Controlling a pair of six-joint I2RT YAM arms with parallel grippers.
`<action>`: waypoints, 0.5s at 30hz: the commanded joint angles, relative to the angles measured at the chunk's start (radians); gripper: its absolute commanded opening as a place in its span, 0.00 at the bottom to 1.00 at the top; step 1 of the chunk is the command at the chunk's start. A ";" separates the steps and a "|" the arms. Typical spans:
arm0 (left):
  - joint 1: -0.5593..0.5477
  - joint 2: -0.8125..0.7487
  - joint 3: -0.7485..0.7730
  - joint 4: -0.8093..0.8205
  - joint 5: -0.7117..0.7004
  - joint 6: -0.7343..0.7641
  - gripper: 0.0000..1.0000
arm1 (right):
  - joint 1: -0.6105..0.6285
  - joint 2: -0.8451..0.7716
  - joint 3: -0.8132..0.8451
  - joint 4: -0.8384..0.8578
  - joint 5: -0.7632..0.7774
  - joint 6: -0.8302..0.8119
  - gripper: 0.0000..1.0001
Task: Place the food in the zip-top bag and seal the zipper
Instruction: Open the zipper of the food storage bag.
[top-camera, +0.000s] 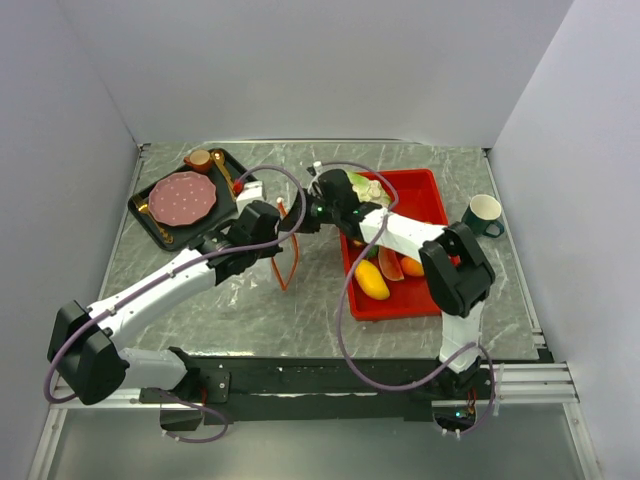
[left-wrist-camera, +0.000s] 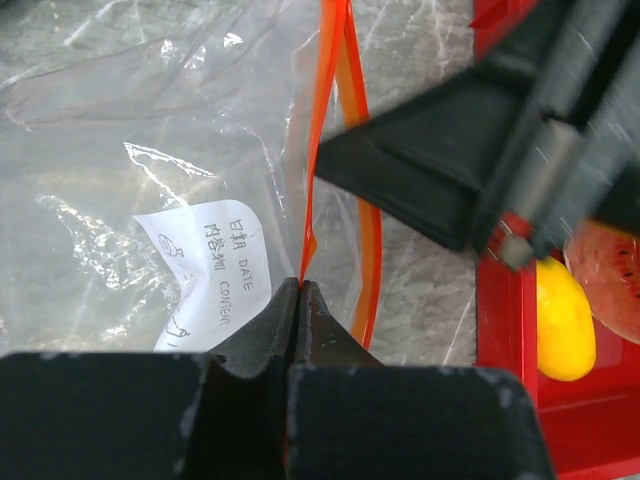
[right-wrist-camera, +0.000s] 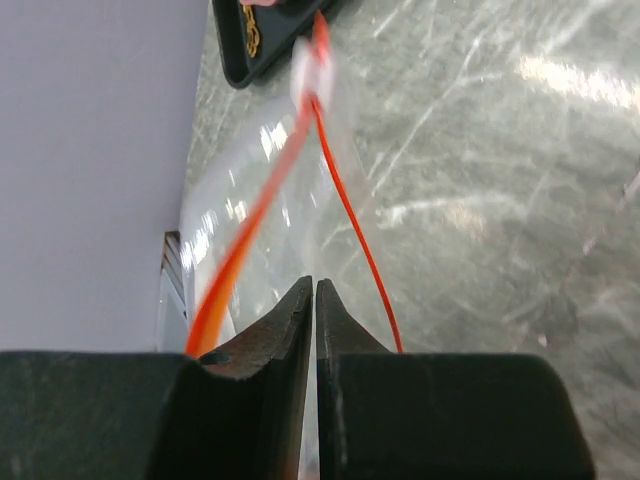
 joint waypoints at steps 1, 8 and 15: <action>0.004 -0.027 -0.002 0.044 0.032 0.028 0.01 | 0.005 0.080 0.095 0.034 -0.036 0.017 0.12; 0.003 -0.046 0.001 0.065 0.061 0.050 0.01 | 0.019 0.098 0.103 0.020 -0.004 0.036 0.10; 0.003 -0.082 0.018 0.053 0.052 0.055 0.01 | 0.007 0.160 0.115 -0.078 0.093 0.025 0.05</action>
